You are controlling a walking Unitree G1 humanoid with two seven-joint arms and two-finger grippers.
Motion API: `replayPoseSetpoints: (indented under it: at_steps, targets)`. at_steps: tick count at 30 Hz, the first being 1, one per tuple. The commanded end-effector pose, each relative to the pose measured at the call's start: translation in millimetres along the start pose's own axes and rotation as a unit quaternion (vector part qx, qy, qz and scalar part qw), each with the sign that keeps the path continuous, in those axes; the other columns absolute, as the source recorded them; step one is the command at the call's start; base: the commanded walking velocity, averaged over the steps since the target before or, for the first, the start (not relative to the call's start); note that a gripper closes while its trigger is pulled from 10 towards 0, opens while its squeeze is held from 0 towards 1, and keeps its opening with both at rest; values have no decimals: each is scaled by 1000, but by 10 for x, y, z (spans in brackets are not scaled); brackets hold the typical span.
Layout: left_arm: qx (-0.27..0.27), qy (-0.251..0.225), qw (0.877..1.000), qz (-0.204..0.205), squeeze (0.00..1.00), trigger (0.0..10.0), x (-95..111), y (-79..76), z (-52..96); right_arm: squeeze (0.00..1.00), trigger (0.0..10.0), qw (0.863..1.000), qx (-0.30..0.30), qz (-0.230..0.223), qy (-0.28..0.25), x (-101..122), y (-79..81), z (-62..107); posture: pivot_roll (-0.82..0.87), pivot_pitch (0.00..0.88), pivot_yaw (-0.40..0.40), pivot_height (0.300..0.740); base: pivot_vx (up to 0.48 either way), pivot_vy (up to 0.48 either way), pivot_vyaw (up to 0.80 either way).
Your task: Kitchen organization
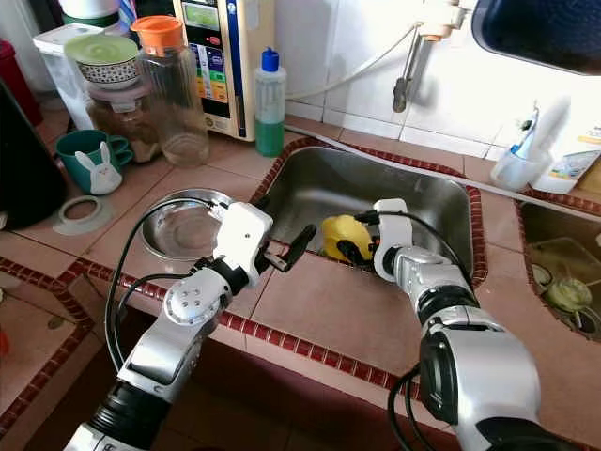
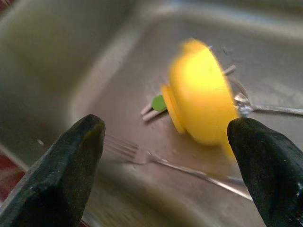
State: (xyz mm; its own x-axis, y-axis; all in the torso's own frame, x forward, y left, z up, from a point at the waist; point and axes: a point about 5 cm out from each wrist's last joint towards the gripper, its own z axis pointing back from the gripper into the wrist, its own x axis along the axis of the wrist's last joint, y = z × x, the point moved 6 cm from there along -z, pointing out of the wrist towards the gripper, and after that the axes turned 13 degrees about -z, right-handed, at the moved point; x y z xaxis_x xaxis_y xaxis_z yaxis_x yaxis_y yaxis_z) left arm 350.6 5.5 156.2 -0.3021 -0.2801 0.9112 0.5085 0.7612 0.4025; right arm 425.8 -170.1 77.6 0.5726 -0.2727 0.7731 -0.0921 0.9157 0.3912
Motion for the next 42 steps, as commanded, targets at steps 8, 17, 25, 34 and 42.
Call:
replayPoseSetpoints:
  at_steps: [8, 17, 25, 34, 42]
  targets:
    - [20, 8, 1000, -17, 0, 10000, -16, 89, -2, 0, 10000, 987, 20, 113, -111, 502, 146, 76, 200, 0, -53, 740, 0, 0, 0]
    - [130, 71, 988, -39, 0, 10000, -249, 608, 51, 0, 10000, 960, 168, 120, -187, 646, 568, 221, 190, 0, -44, 740, 0, 0, 0]
    - [243, 139, 960, -32, 0, 10000, -513, 1144, 262, 0, 10000, 941, 269, 113, -172, 425, 865, 428, 188, 0, -37, 740, 0, 0, 0]
    - [326, 241, 914, 16, 0, 10000, -930, 1528, 560, 0, 10000, 919, 307, 169, -181, 190, 1240, 862, 160, 0, -12, 740, 0, 0, 0]
    - [321, 284, 902, 58, 0, 10000, -1102, 1480, 592, 0, 10000, 921, 300, 189, -161, 23, 1302, 932, 157, 0, -3, 740, 0, 0, 0]
